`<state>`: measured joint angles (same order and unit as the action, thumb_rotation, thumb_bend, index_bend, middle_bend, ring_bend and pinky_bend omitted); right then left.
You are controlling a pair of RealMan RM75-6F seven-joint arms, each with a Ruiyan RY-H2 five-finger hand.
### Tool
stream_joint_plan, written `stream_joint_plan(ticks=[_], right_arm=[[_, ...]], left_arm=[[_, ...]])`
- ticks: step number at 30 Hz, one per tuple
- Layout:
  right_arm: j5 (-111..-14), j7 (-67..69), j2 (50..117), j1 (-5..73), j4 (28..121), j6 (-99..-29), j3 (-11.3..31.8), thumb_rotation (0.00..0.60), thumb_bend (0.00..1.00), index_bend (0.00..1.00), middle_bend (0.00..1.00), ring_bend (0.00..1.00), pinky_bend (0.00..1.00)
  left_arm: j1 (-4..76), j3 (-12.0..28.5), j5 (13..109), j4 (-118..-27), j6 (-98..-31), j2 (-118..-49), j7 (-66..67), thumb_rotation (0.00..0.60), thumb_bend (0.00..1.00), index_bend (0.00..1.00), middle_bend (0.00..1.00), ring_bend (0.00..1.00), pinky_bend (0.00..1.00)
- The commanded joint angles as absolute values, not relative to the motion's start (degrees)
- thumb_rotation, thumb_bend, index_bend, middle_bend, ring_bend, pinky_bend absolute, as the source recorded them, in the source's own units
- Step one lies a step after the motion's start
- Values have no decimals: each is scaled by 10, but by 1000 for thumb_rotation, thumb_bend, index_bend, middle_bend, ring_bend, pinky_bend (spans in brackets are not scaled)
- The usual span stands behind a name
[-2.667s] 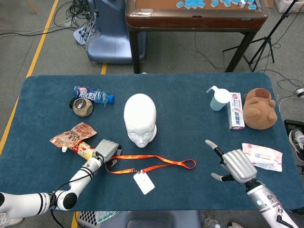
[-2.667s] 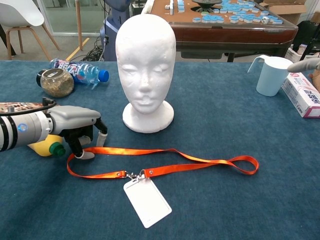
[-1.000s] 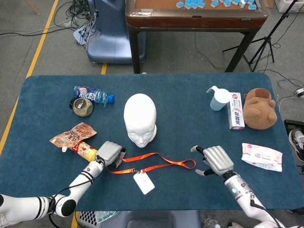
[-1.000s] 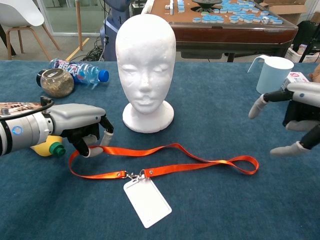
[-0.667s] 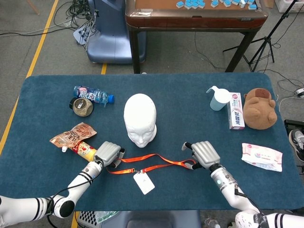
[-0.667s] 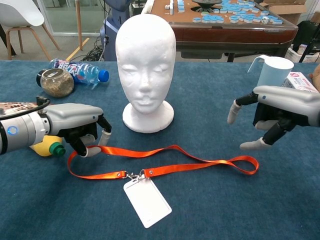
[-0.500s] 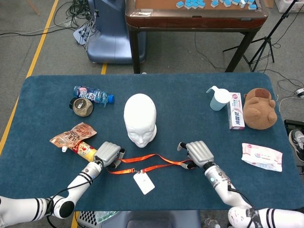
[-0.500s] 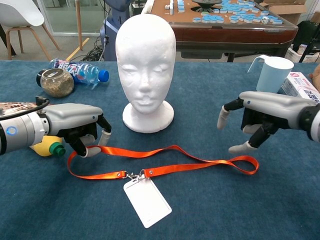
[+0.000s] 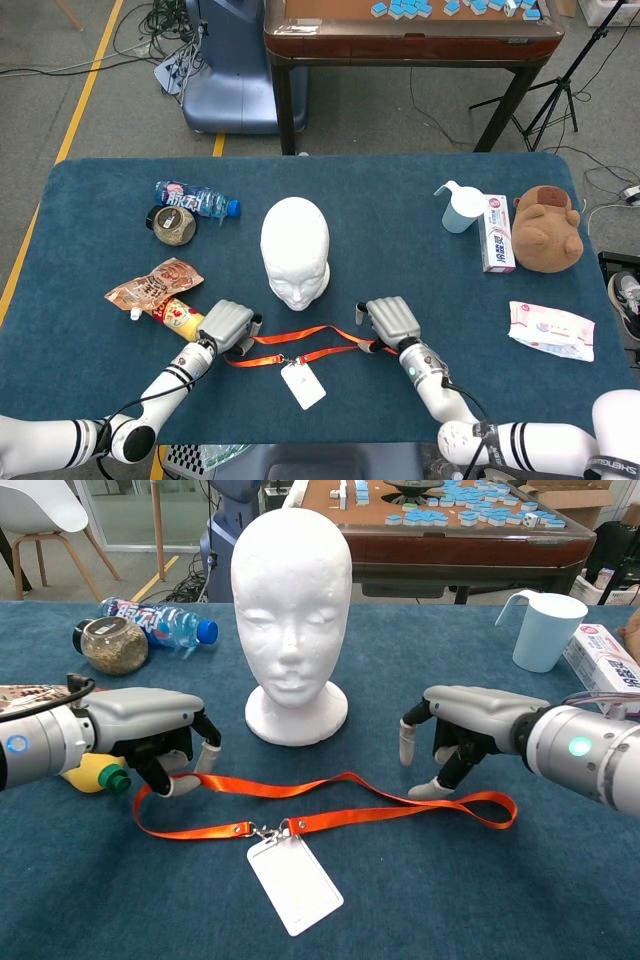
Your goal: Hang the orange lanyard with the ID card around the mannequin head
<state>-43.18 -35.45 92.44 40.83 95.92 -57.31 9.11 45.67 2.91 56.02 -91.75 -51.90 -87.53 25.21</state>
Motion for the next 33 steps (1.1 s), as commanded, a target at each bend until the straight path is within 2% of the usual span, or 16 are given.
stream_joint_plan(ticks=[1,26,33], right_arm=[[-423,-361,938,416,948,-582,93,600,217,474,1000,1000,1000],[-373,-390,1000,459,891,-586,89,600,217,486,1000,1000,1000],[-366,-387,1001,457,887,-590,87,600,259,525,1000,1000,1000]], left_arm=[[456,29,560,-918,-519,-875,252,600,394,587,917,943,969],[454,29,558,-922,-520,-877,258,600,394,587,917,944,970],[453,28,561,-922,-520,-876,257,600,394,587,917,944,969]])
